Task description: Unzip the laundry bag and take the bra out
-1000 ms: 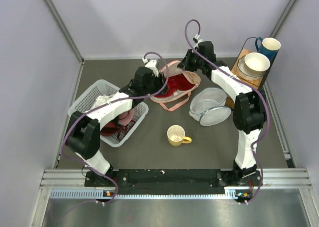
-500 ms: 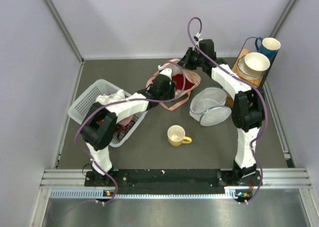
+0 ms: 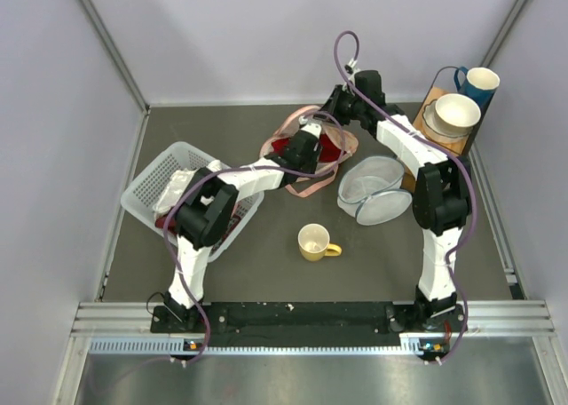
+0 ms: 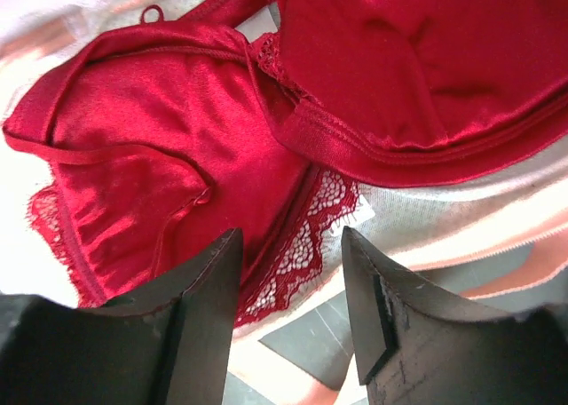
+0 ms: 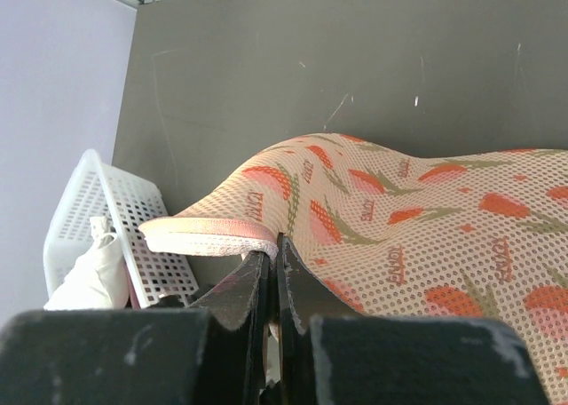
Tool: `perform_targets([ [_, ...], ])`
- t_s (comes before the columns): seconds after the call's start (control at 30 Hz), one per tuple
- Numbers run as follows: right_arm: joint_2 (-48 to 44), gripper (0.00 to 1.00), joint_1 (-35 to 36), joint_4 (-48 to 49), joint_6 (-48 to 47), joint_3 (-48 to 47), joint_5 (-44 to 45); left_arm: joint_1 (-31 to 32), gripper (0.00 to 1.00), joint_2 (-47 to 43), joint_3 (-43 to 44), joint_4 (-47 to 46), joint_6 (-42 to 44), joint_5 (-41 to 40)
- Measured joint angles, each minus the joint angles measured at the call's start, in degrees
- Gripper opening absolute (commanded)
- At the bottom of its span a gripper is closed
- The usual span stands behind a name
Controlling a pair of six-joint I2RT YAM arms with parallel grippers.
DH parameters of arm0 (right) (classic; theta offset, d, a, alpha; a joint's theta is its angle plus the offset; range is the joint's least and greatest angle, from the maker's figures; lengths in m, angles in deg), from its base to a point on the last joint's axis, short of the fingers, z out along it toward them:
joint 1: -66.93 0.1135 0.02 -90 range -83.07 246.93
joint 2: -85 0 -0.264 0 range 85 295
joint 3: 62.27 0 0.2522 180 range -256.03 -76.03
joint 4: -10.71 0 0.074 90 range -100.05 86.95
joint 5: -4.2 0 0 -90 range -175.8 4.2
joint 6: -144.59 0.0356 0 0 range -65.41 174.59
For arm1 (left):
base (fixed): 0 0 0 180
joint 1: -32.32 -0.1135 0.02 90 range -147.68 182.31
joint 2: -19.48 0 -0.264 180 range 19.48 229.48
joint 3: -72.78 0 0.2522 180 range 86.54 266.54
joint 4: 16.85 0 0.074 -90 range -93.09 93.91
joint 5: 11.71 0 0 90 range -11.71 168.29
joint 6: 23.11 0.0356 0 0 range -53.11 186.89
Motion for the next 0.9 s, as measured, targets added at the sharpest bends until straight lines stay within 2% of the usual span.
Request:
perform_targets([
  [0.07, 0.0, 0.00, -0.1, 0.0, 0.0, 0.0, -0.1, 0.0, 0.33, 1.6, 1.3, 0.7, 0.0, 0.0],
  [0.1, 0.0, 0.00, -0.2, 0.0, 0.0, 0.0, -0.1, 0.0, 0.13, 2.3, 2.0, 1.1, 0.2, -0.2],
  [0.17, 0.0, 0.00, -0.3, 0.0, 0.0, 0.0, -0.2, 0.0, 0.01, 2.6, 2.4, 1.7, 0.3, -0.9],
  [0.33, 0.0, 0.00, -0.5, 0.0, 0.0, 0.0, -0.2, 0.0, 0.00, 1.8, 3.0, 2.9, 1.8, -3.2],
  [0.47, 0.0, 0.00, -1.2, 0.6, 0.8, 0.6, -0.3, -0.2, 0.00, -2.8, 2.1, 5.2, 3.5, -3.6],
  [0.7, 0.0, 0.00, -3.3, 2.0, 2.7, 3.2, 0.3, -3.3, 0.00, -23.8, 0.9, 9.9, 3.2, 7.1],
  [0.9, 0.0, 0.00, -3.9, 2.8, 3.7, 3.7, 0.5, -8.5, 0.00, -40.5, 2.8, 11.4, 1.0, 15.0],
])
